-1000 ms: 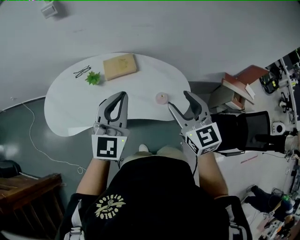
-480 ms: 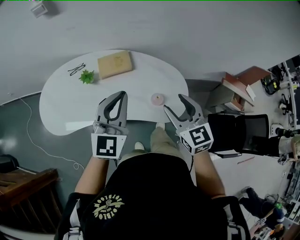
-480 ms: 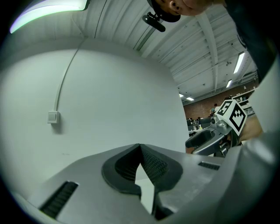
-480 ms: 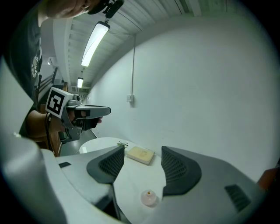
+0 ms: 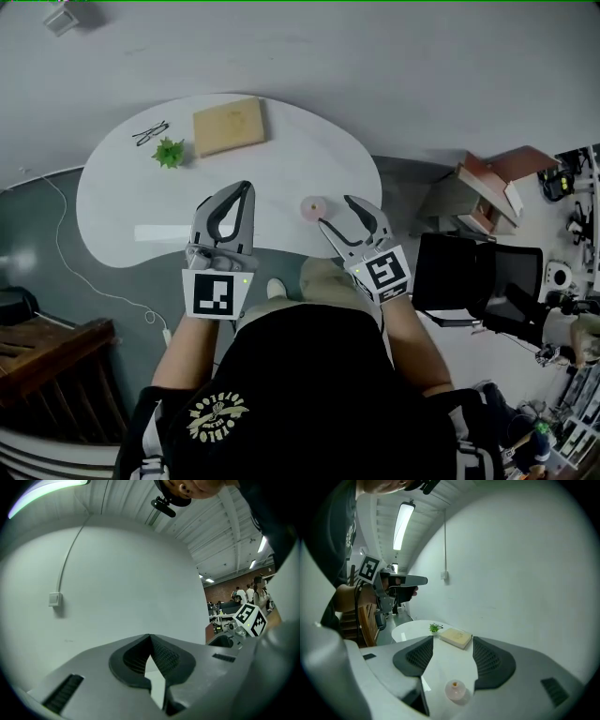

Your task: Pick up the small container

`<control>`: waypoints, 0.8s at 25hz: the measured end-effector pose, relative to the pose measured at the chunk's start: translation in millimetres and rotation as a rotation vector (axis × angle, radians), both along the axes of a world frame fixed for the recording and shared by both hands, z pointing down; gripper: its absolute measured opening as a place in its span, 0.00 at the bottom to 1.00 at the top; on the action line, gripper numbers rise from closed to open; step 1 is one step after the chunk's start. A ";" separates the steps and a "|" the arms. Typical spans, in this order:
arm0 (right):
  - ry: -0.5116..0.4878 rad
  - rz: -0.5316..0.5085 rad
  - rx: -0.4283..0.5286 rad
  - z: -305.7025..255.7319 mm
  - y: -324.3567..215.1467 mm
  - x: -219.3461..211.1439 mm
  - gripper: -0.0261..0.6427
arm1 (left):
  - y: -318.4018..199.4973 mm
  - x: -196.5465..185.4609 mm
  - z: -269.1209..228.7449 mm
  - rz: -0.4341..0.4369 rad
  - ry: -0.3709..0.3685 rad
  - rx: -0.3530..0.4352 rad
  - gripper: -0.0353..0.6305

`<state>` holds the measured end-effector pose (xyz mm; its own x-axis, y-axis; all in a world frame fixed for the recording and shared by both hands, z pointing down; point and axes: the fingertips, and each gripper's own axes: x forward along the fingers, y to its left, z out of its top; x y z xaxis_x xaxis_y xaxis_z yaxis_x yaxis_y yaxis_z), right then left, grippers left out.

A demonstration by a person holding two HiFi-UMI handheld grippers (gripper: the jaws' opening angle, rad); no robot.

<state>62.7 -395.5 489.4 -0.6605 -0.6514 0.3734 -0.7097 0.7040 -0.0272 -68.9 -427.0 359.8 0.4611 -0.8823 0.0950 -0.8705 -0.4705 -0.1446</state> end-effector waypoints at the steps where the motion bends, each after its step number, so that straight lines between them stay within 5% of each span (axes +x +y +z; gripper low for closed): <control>1: 0.000 -0.018 -0.009 8.4 -2.4 -1.4 0.42 | -4.6 1.3 5.1 -0.005 -0.004 -0.009 0.06; 20: 0.173 -0.240 -0.162 177.9 -21.2 -26.7 0.42 | -48.8 22.3 89.9 -0.025 -0.034 -0.120 0.07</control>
